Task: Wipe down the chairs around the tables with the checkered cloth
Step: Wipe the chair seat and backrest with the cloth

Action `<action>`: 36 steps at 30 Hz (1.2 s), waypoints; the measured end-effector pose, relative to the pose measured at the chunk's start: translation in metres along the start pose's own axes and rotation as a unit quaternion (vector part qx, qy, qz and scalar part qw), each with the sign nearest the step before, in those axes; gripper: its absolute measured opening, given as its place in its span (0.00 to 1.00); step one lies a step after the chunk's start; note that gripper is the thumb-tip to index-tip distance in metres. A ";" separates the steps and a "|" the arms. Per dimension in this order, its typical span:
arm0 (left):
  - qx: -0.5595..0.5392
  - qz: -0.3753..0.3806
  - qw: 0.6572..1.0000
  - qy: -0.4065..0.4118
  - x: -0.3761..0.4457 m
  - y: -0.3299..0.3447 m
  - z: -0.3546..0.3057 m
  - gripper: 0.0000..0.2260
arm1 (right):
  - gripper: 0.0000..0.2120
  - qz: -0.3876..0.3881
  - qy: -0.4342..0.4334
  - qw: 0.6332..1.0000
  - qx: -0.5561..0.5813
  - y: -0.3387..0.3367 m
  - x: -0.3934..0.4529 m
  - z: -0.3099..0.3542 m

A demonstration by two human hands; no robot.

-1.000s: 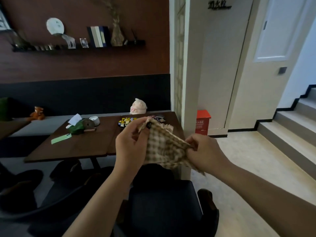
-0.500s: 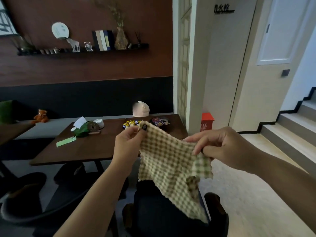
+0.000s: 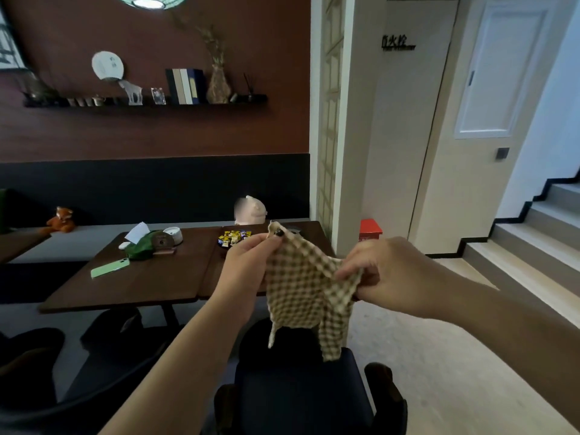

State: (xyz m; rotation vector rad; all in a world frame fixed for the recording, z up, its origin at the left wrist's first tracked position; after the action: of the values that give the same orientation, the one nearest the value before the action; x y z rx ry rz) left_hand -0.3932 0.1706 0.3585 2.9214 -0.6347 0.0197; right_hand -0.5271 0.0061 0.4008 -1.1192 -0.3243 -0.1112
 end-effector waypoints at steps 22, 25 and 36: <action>0.007 0.091 0.984 -0.150 -0.015 0.018 0.049 0.13 | 0.06 -0.046 -0.078 0.953 0.289 0.024 -0.028 0.037; -0.050 0.132 0.985 -0.102 -0.019 0.020 0.040 0.13 | 0.05 0.001 -0.076 0.975 0.211 0.025 -0.028 0.034; -0.133 0.266 0.955 -0.004 -0.041 0.035 0.019 0.12 | 0.04 -0.134 0.025 0.976 0.170 0.001 -0.013 0.029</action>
State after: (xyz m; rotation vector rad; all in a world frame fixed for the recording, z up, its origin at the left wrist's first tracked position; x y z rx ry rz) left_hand -0.4455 0.1528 0.3434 2.4154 -1.2929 -0.0163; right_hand -0.5446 0.0318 0.4072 -0.7285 -0.4307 -0.3112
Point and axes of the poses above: each hand's wrist, its own x-axis towards the middle knuckle, its own y-axis out of the palm, z = x × y, the point moved 3 cm from there along x, towards the middle knuckle, and after that the axes turned 1 degree about y, right-handed, at the moved point
